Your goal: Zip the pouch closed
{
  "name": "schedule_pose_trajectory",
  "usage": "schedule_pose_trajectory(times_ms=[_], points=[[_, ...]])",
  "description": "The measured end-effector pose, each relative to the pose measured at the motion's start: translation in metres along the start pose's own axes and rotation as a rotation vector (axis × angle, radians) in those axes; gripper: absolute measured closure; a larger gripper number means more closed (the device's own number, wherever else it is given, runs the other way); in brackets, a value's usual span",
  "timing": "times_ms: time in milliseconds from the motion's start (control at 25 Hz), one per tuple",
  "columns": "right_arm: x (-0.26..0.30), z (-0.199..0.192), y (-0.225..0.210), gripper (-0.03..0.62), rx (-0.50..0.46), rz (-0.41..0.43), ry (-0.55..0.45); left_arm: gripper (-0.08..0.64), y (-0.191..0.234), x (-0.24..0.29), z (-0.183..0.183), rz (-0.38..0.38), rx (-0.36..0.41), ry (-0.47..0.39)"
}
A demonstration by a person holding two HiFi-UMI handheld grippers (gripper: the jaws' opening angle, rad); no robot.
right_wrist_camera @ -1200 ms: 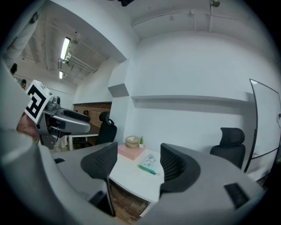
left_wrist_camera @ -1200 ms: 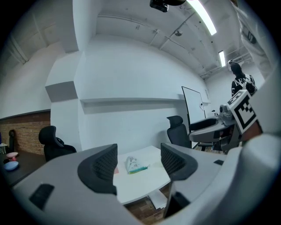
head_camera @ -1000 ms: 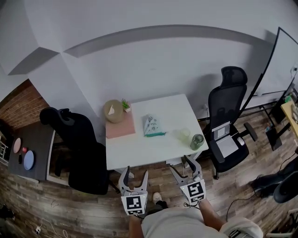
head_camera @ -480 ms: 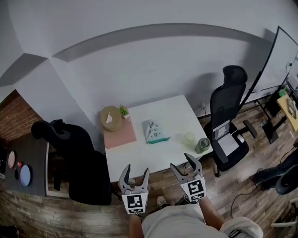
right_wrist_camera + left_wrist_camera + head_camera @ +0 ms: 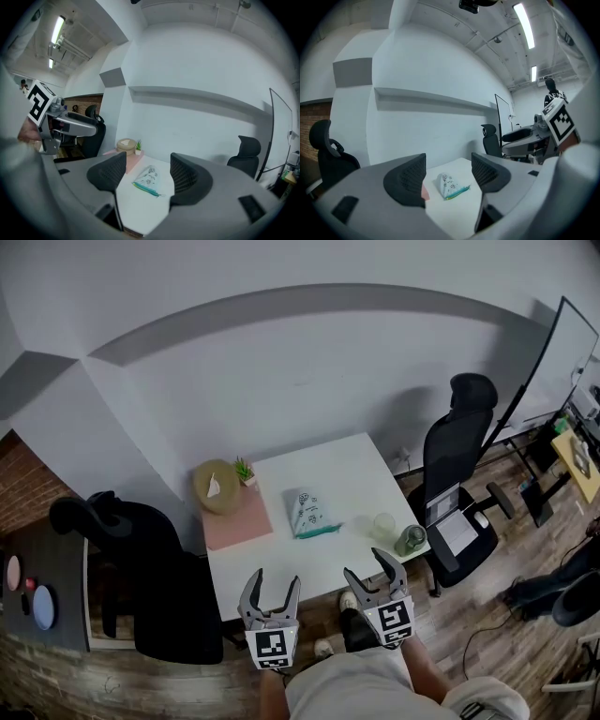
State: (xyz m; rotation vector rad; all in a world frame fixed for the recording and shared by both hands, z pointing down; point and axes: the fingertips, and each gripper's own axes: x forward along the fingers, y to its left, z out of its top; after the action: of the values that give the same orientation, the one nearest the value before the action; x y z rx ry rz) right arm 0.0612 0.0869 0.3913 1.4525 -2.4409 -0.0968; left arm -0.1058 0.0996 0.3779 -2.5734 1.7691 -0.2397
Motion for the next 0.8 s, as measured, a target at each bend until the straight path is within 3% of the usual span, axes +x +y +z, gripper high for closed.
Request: schedule_pose_trajectory(times_ms=[320,800], points=[[0.039,0.0,-0.021,0.299,0.003,0.021,0.004,0.267,0.013,0.036,-0.004,0.017,-0.004,0.019],[0.124,0.002,-0.076,0.301,0.009,0.124,0.014,0.267,0.032,0.122,0.0,0.101,-0.005,0.069]])
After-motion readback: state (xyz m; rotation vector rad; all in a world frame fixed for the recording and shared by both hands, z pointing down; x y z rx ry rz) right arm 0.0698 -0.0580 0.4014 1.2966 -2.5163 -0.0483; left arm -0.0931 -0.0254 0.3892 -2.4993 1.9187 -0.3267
